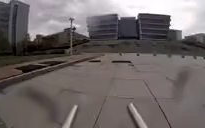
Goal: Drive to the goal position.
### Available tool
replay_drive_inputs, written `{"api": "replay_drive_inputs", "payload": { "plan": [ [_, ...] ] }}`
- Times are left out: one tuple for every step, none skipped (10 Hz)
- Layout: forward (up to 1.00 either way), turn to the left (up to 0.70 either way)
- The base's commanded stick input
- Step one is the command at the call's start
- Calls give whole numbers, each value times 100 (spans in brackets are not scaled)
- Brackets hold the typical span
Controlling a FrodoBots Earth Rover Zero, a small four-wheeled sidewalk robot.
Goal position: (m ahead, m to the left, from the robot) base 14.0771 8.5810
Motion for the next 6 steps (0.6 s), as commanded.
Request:
{"api": "replay_drive_inputs", "payload": {
  "plan": [
    [100,-27],
    [100,-27],
    [100,-27],
    [100,-27],
    [100,-27],
    [100,-17]
  ]
}}
